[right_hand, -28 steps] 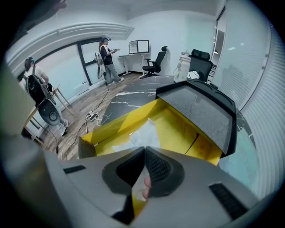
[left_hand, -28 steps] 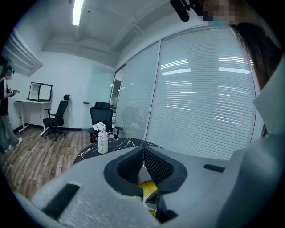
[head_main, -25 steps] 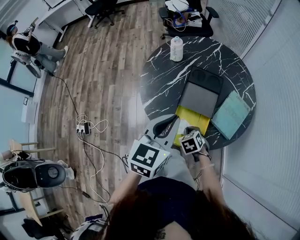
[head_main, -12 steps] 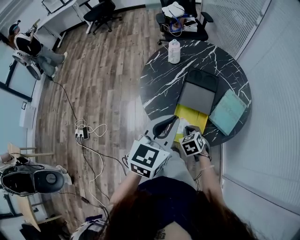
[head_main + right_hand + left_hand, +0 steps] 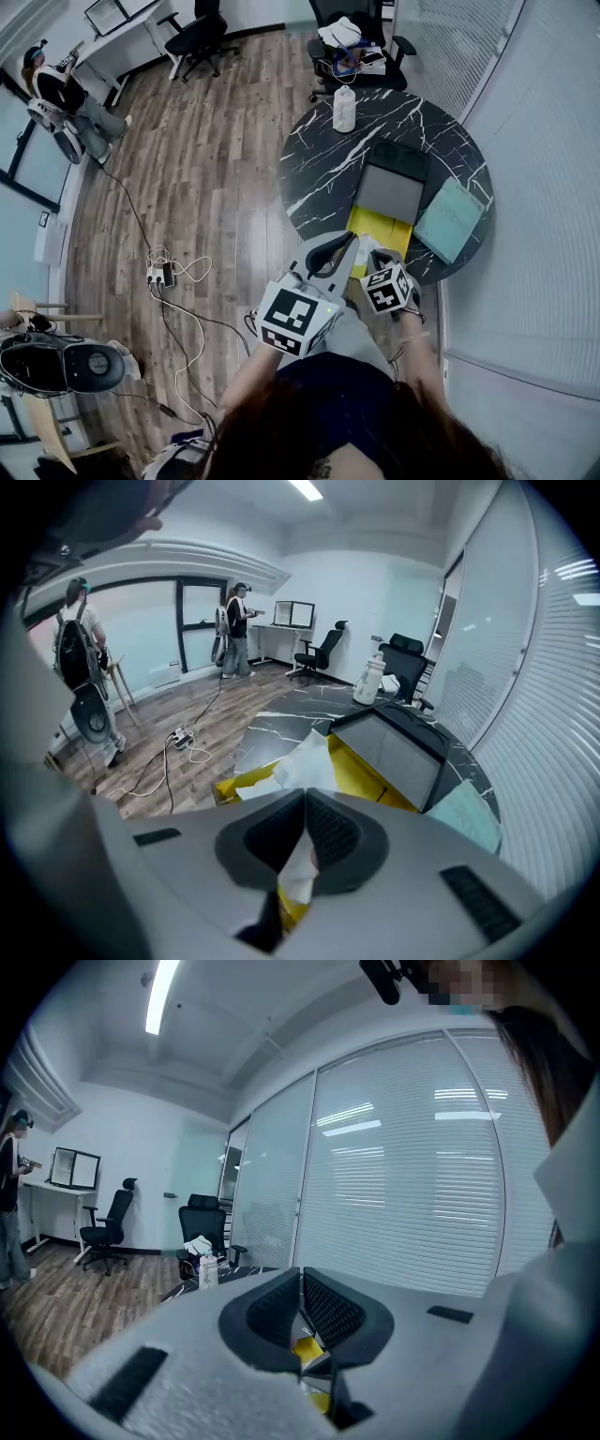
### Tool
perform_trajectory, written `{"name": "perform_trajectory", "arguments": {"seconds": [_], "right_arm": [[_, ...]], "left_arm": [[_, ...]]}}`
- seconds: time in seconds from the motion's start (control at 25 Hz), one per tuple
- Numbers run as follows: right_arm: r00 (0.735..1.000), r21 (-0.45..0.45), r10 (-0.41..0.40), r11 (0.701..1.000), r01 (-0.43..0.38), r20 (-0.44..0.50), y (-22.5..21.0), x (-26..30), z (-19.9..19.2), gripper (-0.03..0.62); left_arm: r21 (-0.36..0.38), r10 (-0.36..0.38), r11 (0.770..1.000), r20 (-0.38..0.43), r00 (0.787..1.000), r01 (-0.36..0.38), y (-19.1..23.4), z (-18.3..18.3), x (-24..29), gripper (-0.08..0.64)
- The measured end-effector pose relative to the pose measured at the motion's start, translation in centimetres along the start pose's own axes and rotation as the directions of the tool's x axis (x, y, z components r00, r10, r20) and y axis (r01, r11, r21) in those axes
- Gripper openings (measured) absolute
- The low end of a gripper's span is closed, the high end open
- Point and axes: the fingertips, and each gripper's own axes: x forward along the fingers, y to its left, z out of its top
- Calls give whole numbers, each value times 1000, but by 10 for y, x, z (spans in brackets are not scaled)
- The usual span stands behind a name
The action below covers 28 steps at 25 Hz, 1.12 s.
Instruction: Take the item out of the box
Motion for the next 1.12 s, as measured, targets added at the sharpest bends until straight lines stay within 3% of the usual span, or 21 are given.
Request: {"name": "perform_trajectory", "arguments": {"seconds": [1.12], "right_arm": [[973, 76, -188, 981, 179, 133, 29, -97, 18, 26]], "left_arm": [[50, -51, 998, 82, 995, 47, -35, 3, -95, 29]]}}
